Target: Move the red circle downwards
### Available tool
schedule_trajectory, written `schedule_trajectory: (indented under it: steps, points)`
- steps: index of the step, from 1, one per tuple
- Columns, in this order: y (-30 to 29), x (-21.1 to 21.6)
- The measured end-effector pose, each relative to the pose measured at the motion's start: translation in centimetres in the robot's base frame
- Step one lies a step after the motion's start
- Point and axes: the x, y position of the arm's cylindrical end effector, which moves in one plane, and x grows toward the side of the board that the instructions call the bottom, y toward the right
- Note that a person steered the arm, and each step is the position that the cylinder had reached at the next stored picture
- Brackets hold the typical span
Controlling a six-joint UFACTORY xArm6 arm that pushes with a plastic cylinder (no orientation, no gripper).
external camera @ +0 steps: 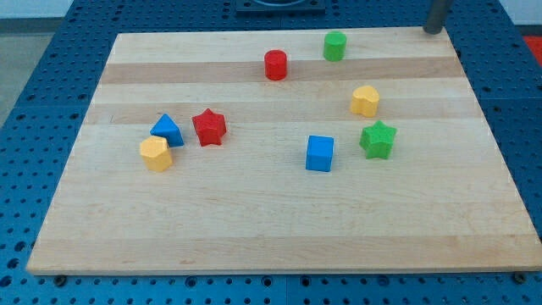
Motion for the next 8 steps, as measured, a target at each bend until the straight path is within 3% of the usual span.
schedule_trajectory:
  steps: [6,8]
  points:
    - [-19.6,0.3]
    - [-24.8,4.2]
